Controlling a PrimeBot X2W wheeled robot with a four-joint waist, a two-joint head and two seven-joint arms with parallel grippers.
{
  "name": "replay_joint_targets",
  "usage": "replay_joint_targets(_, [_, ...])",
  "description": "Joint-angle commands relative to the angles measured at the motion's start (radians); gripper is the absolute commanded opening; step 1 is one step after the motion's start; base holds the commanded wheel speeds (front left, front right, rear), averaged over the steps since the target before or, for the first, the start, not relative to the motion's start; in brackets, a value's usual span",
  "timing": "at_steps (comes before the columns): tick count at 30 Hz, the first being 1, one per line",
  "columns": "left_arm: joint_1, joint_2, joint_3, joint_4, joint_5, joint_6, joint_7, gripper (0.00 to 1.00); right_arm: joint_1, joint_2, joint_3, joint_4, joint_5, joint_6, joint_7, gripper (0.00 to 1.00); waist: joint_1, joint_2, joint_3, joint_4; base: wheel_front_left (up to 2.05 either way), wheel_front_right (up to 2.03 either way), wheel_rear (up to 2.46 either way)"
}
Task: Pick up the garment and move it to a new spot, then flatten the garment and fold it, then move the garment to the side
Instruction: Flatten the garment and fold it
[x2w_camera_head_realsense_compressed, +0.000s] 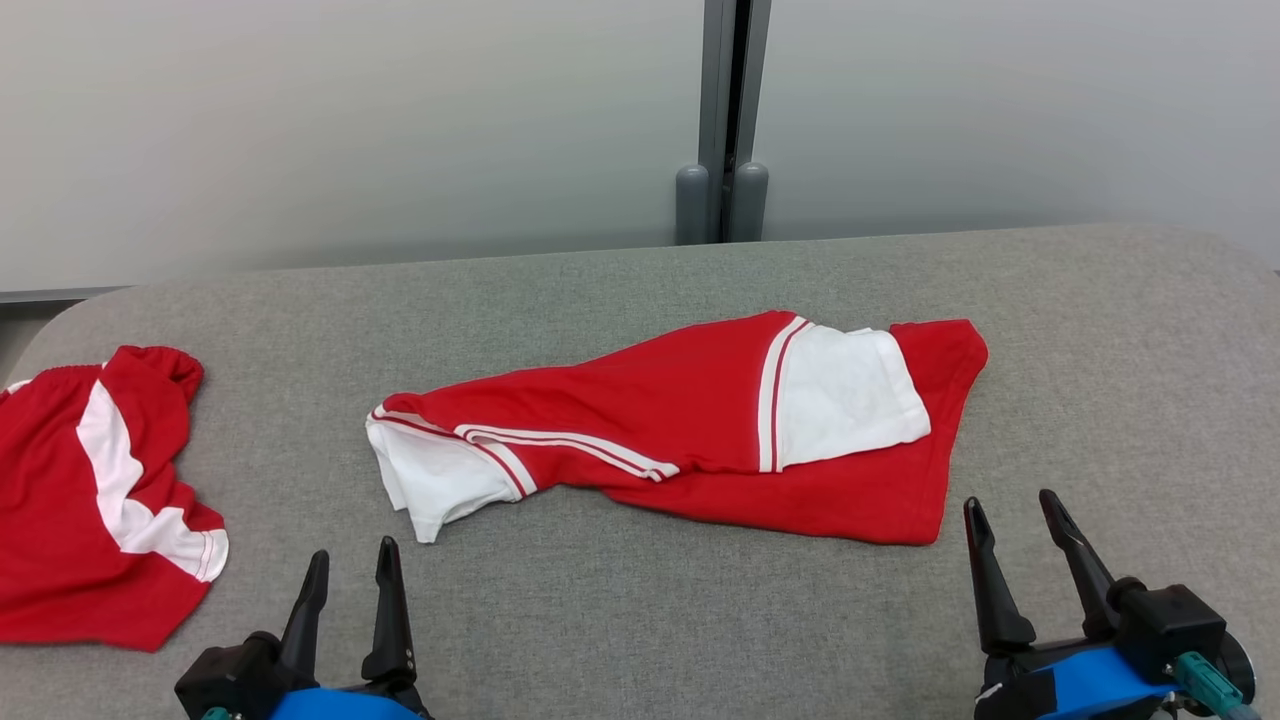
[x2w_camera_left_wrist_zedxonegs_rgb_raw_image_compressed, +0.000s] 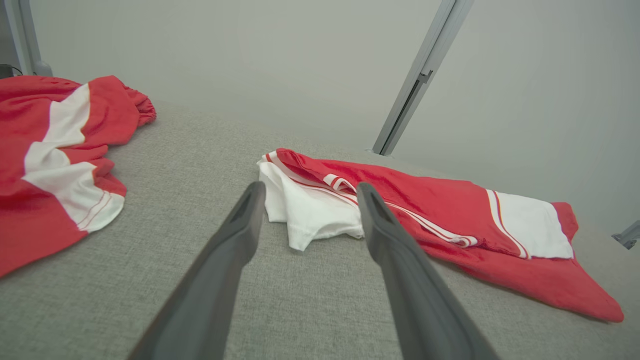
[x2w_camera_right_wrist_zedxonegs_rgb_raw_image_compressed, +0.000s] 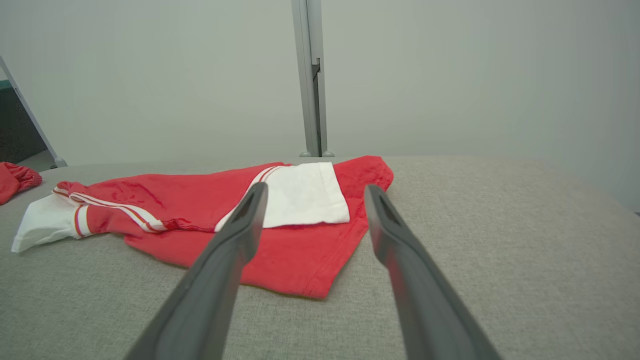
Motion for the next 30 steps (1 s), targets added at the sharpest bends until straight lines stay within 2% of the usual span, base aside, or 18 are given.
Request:
replay_joint_targets(1, [0.011,-0.001,0.007,0.001,0.006,-0.003,-0.005,1.0,0.016,-0.002,0.0,0.004,0.003,0.0,-0.003,1.0,0.0002,0.0,-0.001,0.001,0.0,0.0,0.0])
replay_joint_targets(18, [0.003,-0.015,0.019,0.026,0.023,-0.013,-0.005,1.0,0.019,-0.002,0.006,0.004,0.005,0.0,-0.003,1.0,0.0002,0.0,0.001,0.002,0.0,0.0,0.0])
replay_joint_targets(30, [-0.033,-0.005,0.007,0.04,0.037,-0.017,0.002,1.0,-0.005,-0.002,0.0,-0.008,0.002,0.0,-0.003,1.0,0.0002,0.0,0.039,-0.004,0.0,0.0,0.0])
